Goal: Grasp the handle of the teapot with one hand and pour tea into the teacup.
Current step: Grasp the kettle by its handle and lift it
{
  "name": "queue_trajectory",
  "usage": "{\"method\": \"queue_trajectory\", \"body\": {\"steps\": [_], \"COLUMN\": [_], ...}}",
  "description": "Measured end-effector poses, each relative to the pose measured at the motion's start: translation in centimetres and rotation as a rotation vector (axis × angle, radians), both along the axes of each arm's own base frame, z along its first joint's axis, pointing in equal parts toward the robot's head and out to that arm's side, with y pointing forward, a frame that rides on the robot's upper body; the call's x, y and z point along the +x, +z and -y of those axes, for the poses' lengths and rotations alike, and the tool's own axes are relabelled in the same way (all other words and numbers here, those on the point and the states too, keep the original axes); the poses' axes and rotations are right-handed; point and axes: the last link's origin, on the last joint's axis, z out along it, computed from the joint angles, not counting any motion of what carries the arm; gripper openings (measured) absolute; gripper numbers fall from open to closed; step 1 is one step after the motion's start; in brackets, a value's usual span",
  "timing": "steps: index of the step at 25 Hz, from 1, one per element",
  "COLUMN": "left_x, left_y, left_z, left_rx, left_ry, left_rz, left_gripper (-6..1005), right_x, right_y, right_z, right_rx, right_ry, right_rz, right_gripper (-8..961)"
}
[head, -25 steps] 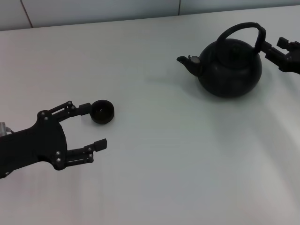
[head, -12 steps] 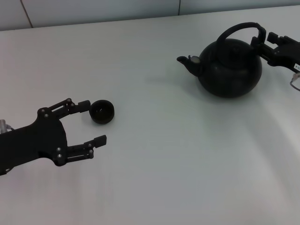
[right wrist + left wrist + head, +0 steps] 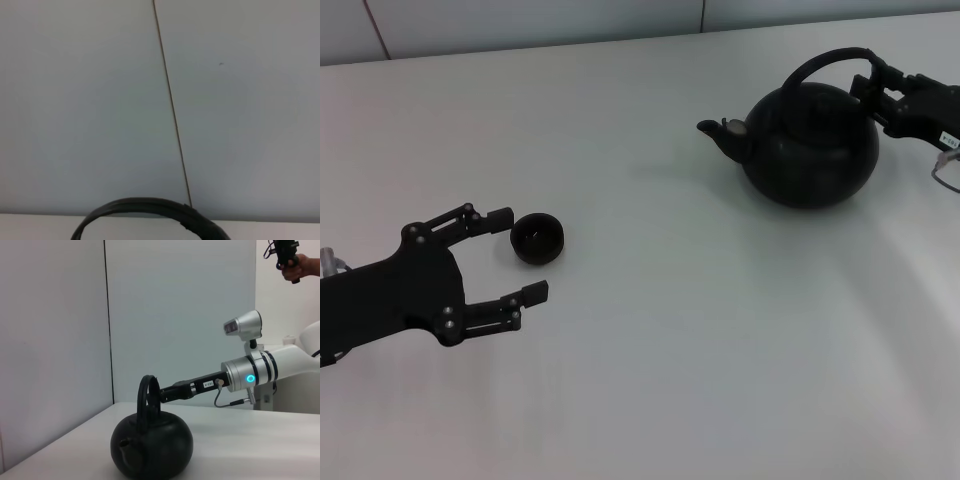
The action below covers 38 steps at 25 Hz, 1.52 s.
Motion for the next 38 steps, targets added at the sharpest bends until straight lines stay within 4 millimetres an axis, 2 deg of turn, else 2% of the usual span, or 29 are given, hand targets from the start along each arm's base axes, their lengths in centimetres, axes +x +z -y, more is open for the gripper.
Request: {"method": "queue_trajectory", "body": {"steps": [2, 11, 28, 38], "left_x": [0.0, 0.0, -0.1, -0.4], "left_y": [0.0, 0.0, 0.0, 0.0], "left_z": [0.0, 0.0, 0.0, 0.3], "left_rx": [0.000, 0.000, 0.002, 0.000], "left_ry": [-0.001, 0.000, 0.002, 0.013], "left_rz": [0.000, -0.003, -0.004, -0.002], "left_gripper": [859, 859, 859, 859], "right_x": [0.0, -0.4, -0.3, -1.1], "right_y": [-0.1, -0.7, -0.9, -0.7], "right_z": [0.0, -0.3, 0.0, -0.2], "right_rx": [-0.001, -0.013, -0.008, 0.012], "right_ry": [0.002, 0.020, 0.018, 0.055], "right_rz": [0.004, 0.017, 0.007, -0.021], "right_gripper": [554, 152, 132, 133]}}
